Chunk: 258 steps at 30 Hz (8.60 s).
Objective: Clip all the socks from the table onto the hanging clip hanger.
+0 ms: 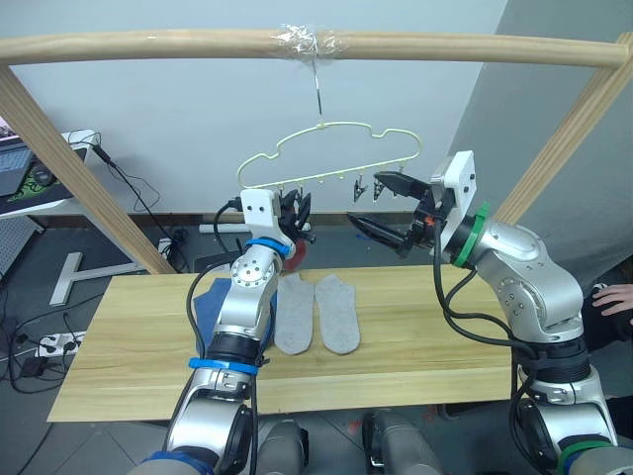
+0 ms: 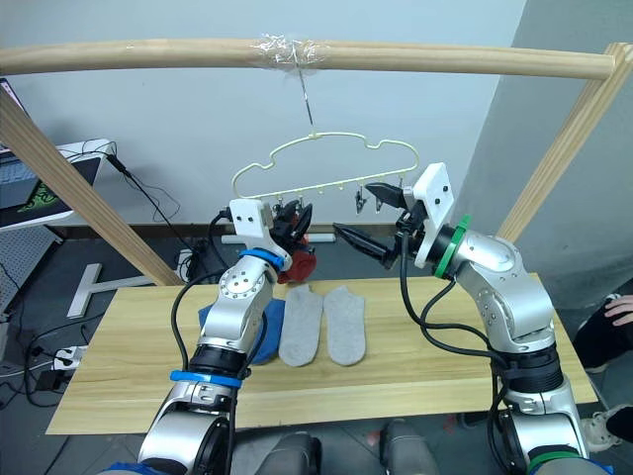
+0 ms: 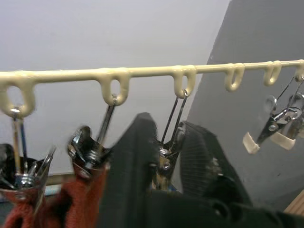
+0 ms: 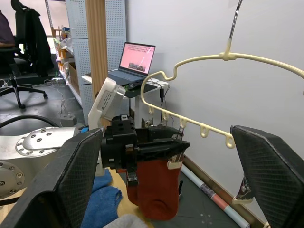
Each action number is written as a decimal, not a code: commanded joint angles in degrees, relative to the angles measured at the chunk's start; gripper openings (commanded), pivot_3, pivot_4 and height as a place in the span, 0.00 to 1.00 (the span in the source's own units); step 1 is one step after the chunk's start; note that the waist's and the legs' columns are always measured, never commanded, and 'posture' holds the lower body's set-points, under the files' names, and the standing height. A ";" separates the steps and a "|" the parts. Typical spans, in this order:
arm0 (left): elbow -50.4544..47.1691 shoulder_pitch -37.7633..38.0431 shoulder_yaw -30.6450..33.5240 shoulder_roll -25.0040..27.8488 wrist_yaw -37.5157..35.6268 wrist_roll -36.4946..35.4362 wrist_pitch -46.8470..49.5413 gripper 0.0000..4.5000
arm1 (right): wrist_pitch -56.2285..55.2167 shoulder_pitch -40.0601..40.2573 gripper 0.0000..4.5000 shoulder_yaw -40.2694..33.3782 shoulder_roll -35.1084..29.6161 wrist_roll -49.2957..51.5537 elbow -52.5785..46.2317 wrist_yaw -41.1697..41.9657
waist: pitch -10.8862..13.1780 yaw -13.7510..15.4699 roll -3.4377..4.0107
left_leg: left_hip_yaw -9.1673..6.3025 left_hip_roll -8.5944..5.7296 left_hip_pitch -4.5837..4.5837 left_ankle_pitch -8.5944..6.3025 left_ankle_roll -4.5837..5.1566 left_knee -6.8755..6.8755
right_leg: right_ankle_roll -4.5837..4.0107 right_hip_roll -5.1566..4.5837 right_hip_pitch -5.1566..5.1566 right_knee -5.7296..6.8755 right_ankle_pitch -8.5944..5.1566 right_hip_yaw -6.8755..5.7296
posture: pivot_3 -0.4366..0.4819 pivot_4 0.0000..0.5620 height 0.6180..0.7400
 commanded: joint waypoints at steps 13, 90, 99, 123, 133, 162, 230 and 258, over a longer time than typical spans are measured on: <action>-2.68 -0.07 0.35 1.47 -0.23 0.70 -0.19 0.00 | -4.80 3.46 1.00 9.95 1.55 -11.55 8.00 -3.99 | -0.04 -0.05 -0.03 | 0.04 0.01 0.08 0.00 0.00 0.00 | 0.00 0.00 0.03 0.05 0.00 0.04 | 0.44 0.29 1.00; -19.48 3.87 15.01 -6.11 1.99 -36.32 36.66 0.00 | -17.07 11.90 0.00 11.37 12.94 -26.31 12.52 -10.95 | -0.05 -0.05 -0.06 | 0.11 0.05 0.68 0.03 -0.01 -0.06 | 0.27 0.36 0.56 -0.07 -0.13 0.38 | 0.50 0.27 1.00; -20.47 4.47 14.95 -6.26 2.01 -36.92 37.23 0.00 | -16.93 8.76 0.00 11.66 15.34 -25.81 14.21 -11.61 | -0.05 -0.06 -0.06 | 0.09 0.05 0.67 0.03 -0.01 -0.07 | 0.27 0.39 0.55 -0.07 -0.13 0.36 | 0.50 0.28 1.00; -23.43 5.38 15.14 -5.63 1.85 -39.09 38.70 0.91 | -17.39 7.00 0.00 12.27 16.94 -26.26 17.31 -11.13 | -0.04 0.10 -0.07 | 0.08 0.08 0.56 0.02 -0.01 -0.09 | 0.26 0.36 0.44 -0.09 -0.13 0.37 | 0.52 0.30 1.00; -35.69 11.94 13.58 3.02 0.73 -43.65 48.69 1.00 | -19.48 5.69 0.00 11.32 17.04 -25.40 22.89 -10.30 | -0.03 0.23 -0.08 | 0.03 0.13 0.56 0.02 -0.01 -0.14 | 0.24 0.36 0.39 -0.06 -0.14 0.38 | 0.58 0.31 1.00; -53.26 28.06 12.91 28.24 -14.53 -32.59 40.01 1.00 | -5.35 10.11 0.99 2.55 18.55 -21.68 4.57 -26.06 | 0.90 3.29 0.11 | -0.39 0.12 -0.03 0.02 -0.01 -0.25 | 0.07 -0.03 -0.14 -0.12 -0.26 0.20 | 0.73 0.37 1.00; -49.24 26.49 9.19 24.98 -23.30 -24.50 22.58 1.00 | -13.80 -6.09 0.91 0.38 22.63 -21.35 23.36 -32.81 | 1.14 4.26 0.29 | -0.34 0.10 -0.36 0.03 0.00 -0.18 | -0.24 -0.04 -0.36 -0.07 -0.11 -0.09 | 0.67 0.34 1.00; -50.07 25.26 9.45 24.58 -23.73 -24.99 22.75 1.00 | -14.91 -8.05 0.91 -0.27 22.82 -20.79 25.69 -32.11 | 1.14 4.14 0.28 | -0.30 0.10 -0.36 0.03 0.00 -0.17 | -0.26 -0.03 -0.36 -0.05 -0.10 -0.09 | 0.68 0.32 1.00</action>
